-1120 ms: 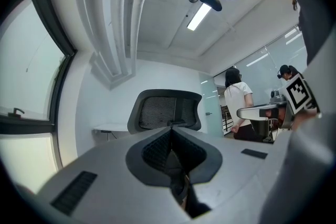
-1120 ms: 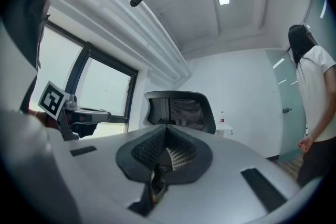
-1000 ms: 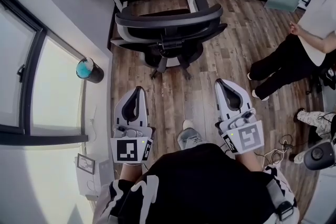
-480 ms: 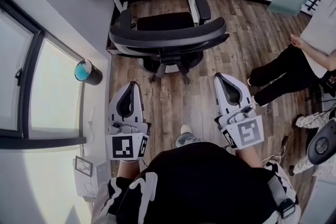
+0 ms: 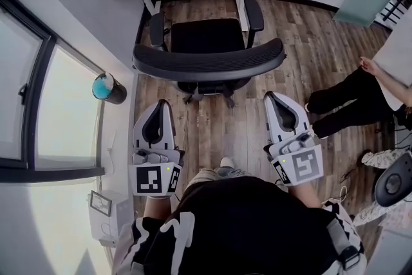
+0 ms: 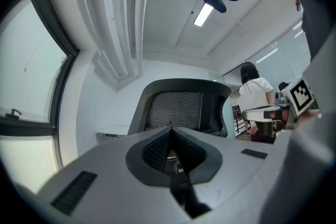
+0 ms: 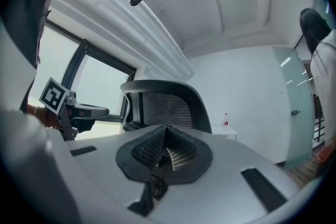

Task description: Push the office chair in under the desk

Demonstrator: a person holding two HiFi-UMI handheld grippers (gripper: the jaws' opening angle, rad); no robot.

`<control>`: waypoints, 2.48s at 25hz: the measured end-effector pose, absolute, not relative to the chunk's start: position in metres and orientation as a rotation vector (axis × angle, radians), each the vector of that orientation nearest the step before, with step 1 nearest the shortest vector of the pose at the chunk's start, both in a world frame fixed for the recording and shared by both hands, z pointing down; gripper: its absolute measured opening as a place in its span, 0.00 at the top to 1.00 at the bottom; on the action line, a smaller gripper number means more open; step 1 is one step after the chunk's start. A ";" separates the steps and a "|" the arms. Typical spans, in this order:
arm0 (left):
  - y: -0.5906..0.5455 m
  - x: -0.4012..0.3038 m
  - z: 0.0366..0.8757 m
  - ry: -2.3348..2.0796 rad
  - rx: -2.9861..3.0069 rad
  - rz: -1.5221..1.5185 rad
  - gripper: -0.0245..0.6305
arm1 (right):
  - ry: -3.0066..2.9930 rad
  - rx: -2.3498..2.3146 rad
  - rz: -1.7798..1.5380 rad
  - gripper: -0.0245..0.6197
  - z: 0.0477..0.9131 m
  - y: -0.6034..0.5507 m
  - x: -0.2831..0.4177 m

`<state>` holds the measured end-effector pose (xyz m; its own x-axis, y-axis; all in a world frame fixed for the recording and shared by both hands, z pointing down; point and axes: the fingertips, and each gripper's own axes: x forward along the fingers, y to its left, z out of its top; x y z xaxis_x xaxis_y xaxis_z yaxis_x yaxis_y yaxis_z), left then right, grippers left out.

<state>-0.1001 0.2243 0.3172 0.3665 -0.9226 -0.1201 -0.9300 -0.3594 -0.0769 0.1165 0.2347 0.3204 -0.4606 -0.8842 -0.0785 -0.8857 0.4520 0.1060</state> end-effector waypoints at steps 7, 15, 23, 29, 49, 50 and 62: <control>0.210 -0.109 0.315 1.668 -2.509 0.077 0.95 | 2.640 -1.682 0.200 0.95 0.320 0.225 0.113; 0.201 -0.115 0.315 1.650 -2.549 0.088 0.95 | 2.652 -1.699 0.232 0.95 0.320 0.219 0.110; 0.190 -0.127 0.315 1.716 -2.528 0.081 0.87 | 2.639 -1.783 0.280 0.84 0.321 0.206 0.123; 0.181 -0.138 0.316 1.739 -2.516 0.022 0.70 | 2.661 -1.807 0.269 0.66 0.324 0.192 0.128; 0.117 -0.151 0.325 1.755 -2.536 -0.212 0.59 | 2.748 -1.834 0.284 0.57 0.328 0.137 0.136; 0.116 -0.150 0.326 1.752 -2.550 -0.219 0.58 | 2.744 -1.845 0.278 0.57 0.328 0.136 0.138; 0.096 -0.137 0.332 1.728 -2.612 -0.206 0.56 | 2.784 -1.822 0.201 0.57 0.338 0.111 0.146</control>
<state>-0.1368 0.0959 0.3316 0.3851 -0.9166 0.1074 -0.9162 -0.3937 -0.0751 0.1464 0.1106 0.3378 -0.3896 -0.9162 0.0941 -0.8932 0.4007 0.2039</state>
